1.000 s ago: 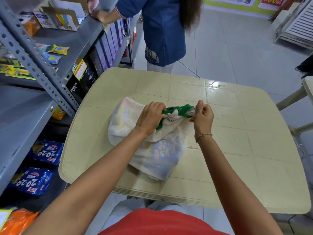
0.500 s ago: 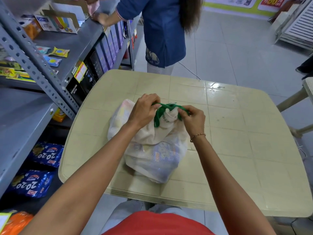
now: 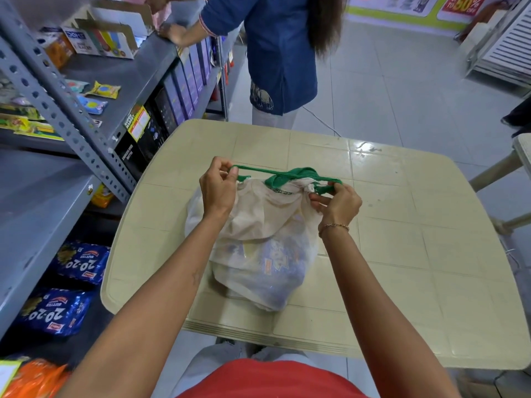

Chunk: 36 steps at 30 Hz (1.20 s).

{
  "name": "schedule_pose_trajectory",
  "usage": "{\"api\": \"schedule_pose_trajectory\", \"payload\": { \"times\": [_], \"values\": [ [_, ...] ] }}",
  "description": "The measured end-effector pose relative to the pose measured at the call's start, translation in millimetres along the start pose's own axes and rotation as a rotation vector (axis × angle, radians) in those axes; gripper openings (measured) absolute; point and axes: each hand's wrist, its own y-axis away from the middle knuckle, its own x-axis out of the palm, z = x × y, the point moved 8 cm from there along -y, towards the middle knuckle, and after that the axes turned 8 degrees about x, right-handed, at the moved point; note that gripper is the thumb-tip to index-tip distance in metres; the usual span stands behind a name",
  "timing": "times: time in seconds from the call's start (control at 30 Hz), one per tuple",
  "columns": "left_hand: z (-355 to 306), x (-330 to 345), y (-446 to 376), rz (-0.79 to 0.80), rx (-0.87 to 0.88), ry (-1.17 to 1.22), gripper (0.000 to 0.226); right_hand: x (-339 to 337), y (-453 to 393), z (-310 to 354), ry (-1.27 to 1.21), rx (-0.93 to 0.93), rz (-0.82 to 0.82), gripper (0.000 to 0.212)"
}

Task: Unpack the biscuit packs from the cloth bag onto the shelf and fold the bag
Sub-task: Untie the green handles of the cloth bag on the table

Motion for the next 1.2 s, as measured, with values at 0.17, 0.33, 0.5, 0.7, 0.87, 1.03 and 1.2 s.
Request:
{"api": "schedule_pose_trajectory", "payload": {
  "times": [0.17,0.33,0.5,0.7,0.87,1.03,1.2],
  "values": [
    [-30.4,30.9,4.0,0.341,0.289,-0.173,0.027,20.7,7.6,1.8,0.28,-0.134,0.228,0.024],
    [-74.6,73.1,38.2,0.572,0.664,-0.177,0.025,28.0,15.1,0.4,0.368,-0.205,0.348,0.027],
    [-59.4,68.0,26.8,0.528,0.528,-0.073,0.016,28.1,14.9,-1.0,0.459,-0.146,0.587,0.016],
    [-67.7,74.8,36.3,0.64,0.61,-0.069,0.016,39.3,4.7,-5.2,0.85,-0.182,0.656,0.02],
    [-70.3,68.6,38.2,0.64,0.667,-0.057,0.016,41.0,-8.6,-9.6,0.684,-0.059,0.559,0.012],
    [-59.4,55.0,32.7,0.6,0.601,0.013,0.013,18.0,-29.4,-8.4,0.328,0.075,0.257,0.019],
    [-32.8,37.4,24.9,0.509,0.447,0.061,0.012,12.4,-40.4,-4.3,0.227,0.073,0.147,0.019]
  ]
}}
